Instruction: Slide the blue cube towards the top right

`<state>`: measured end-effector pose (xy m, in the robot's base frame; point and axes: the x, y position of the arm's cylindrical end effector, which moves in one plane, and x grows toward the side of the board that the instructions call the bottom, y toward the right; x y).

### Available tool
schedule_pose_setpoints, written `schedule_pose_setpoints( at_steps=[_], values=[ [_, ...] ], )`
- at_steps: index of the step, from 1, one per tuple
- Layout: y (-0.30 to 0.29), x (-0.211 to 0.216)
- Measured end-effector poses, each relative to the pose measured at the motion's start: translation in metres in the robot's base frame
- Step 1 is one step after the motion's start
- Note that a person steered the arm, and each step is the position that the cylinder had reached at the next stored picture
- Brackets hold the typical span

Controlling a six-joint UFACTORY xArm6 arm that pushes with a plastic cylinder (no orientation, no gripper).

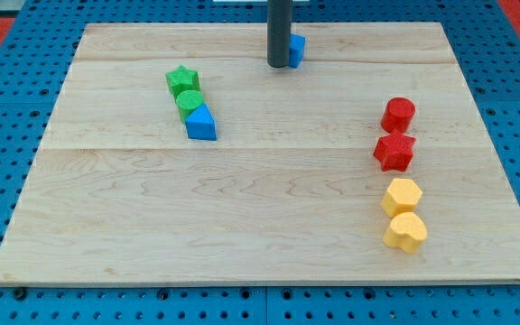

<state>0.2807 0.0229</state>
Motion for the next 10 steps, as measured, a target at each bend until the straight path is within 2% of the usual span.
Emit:
schedule_pose_setpoints(
  at_steps=[3,4,5,6,7,8,10],
  values=[
    [-0.038,0.001],
    [-0.108,0.012],
    [-0.113,0.001],
    [-0.040,-0.021],
    [-0.006,-0.024],
    [-0.025,-0.026],
    [0.063,-0.029]
  ],
)
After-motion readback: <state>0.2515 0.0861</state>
